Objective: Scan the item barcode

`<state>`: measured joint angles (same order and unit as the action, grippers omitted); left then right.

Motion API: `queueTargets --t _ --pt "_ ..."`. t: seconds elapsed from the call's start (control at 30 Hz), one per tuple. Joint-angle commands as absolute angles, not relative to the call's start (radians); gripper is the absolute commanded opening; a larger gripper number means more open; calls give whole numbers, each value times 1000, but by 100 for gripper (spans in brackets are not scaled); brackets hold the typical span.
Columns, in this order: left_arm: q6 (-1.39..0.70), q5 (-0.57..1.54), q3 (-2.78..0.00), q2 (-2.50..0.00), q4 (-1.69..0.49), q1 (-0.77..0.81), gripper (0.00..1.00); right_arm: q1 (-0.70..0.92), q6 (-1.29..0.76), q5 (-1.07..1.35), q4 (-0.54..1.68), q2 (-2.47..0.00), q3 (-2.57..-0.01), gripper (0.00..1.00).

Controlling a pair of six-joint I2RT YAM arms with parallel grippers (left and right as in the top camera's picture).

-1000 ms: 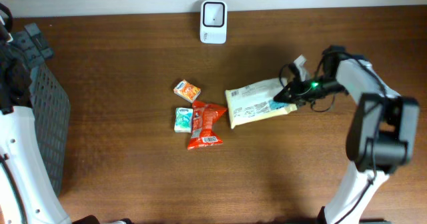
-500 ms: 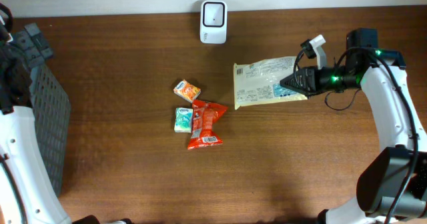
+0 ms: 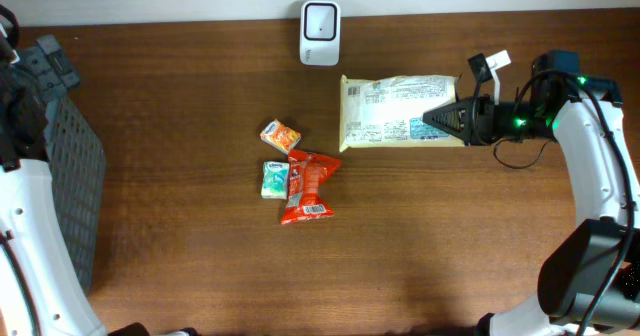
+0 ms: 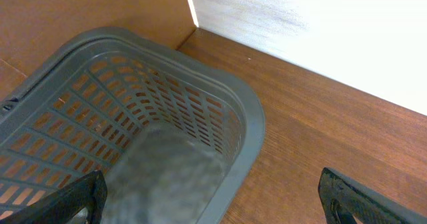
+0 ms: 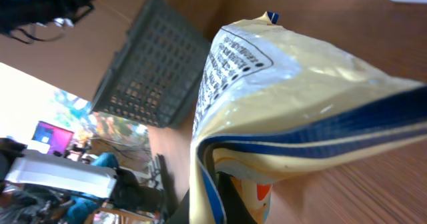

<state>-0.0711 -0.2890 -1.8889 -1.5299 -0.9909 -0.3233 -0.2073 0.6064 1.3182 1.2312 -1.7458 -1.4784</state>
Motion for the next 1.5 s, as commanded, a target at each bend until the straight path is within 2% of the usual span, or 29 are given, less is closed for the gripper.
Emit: queueTargets --t 0.0,0.4,0.67,0.77,0.87,1.03,1.23,1.47 --pt "-62 -292 -1889 -1530 -990 -326 99 -209 632 1475 1239 -1727 -1507 4" --pt "-62 -292 -1889 -1530 -990 -326 99 -209 593 1552 1243 -1677 -1540 4" --pt "-62 -292 -1889 -1530 -990 -326 99 -209 485 1498 1242 -1655 -1591 4" --pt "-62 -292 -1889 -1530 -990 -326 99 -173 364 1206 1239 -1656 -1642 4" --pt "-62 -292 -1889 -1530 -990 -326 99 -64 199 802 1200 -1656 -1730 4" --pt "-62 -292 -1889 -1530 -990 -326 99 97 91 351 1103 -1679 -1824 4" --pt "-62 -292 -1889 -1530 -990 -326 99 266 154 -94 968 -1790 -1824 4" --pt "-62 -292 -1889 -1530 -990 -326 99 374 286 -342 852 -1877 -1823 4"
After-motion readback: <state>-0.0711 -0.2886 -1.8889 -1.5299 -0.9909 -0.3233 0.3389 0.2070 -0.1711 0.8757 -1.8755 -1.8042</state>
